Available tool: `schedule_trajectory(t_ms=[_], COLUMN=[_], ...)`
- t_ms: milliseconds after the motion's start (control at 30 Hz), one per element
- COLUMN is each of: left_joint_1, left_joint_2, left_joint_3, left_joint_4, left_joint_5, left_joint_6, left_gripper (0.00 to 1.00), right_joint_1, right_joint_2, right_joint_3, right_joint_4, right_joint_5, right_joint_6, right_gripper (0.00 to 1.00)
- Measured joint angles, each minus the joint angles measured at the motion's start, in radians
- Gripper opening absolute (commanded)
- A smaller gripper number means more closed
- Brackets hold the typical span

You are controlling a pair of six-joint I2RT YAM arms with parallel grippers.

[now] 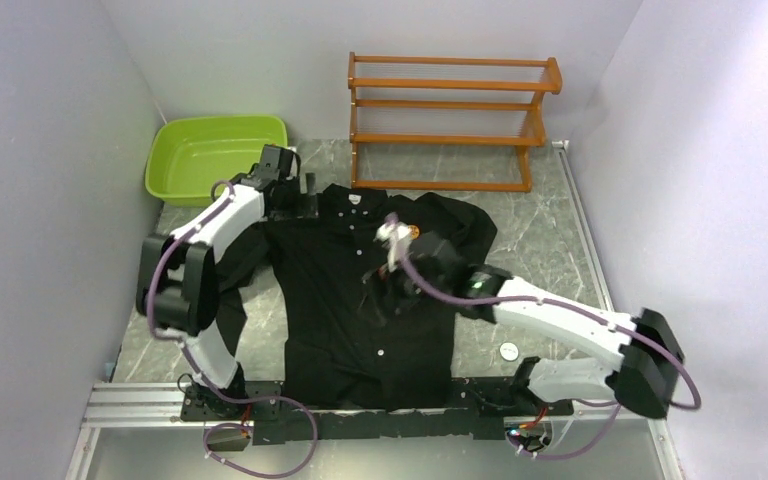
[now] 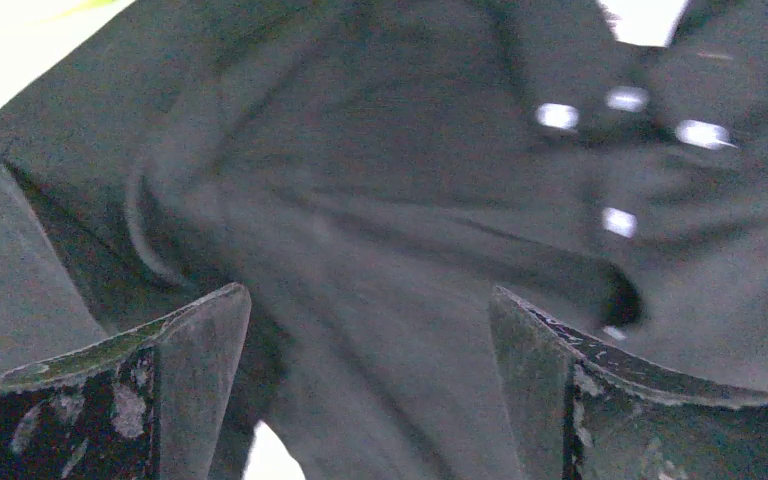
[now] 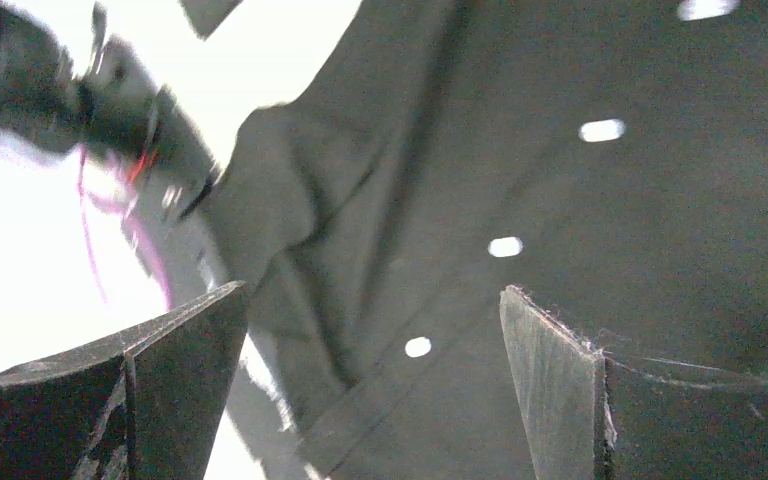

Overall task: Pin the brooch onto the clothing
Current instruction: Flatten out the clothes at the center of the board.

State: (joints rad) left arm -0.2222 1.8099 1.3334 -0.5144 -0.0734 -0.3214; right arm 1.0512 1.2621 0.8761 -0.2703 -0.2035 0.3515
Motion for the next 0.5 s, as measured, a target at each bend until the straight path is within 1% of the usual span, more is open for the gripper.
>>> schedule_trajectory(t_ms=[133,200,267,367,433,500], left_joint_1=[-0.104,-0.164,-0.221,-0.330,-0.415,-0.486], left_joint_2=[-0.190,-0.267,-0.312,-0.318,-0.280,-0.230], left_joint_3=[-0.032,-0.066,-0.107,-0.179,-0.211,-0.219], left_joint_4=[0.034,0.080,0.130,0.211,0.246,0.274], left_joint_5=[0.033,0.061,0.091,0.136,0.163,0.177], left_joint_6=[0.012,0.013,0.010,-0.007,-0.021,-0.035], left_gripper=[0.94,0.94,0.94,0.94,0.94,0.94], right_joint_1=[-0.230,-0.328,-0.419,-0.573,-0.670,-0.727], right_joint_2=[-0.173,-0.251,-0.315,-0.408,-0.465,-0.498], right_joint_3=[-0.094,-0.156,-0.210,-0.286,-0.319,-0.326], right_joint_4=[0.031,0.012,-0.027,-0.110,-0.187,-0.257], right_joint_5=[0.047,0.076,0.100,0.129,0.176,0.232], right_joint_6=[0.051,0.080,0.108,0.161,0.212,0.264], right_gripper=[1.00,1.00,1.00,1.00,1.00,1.00])
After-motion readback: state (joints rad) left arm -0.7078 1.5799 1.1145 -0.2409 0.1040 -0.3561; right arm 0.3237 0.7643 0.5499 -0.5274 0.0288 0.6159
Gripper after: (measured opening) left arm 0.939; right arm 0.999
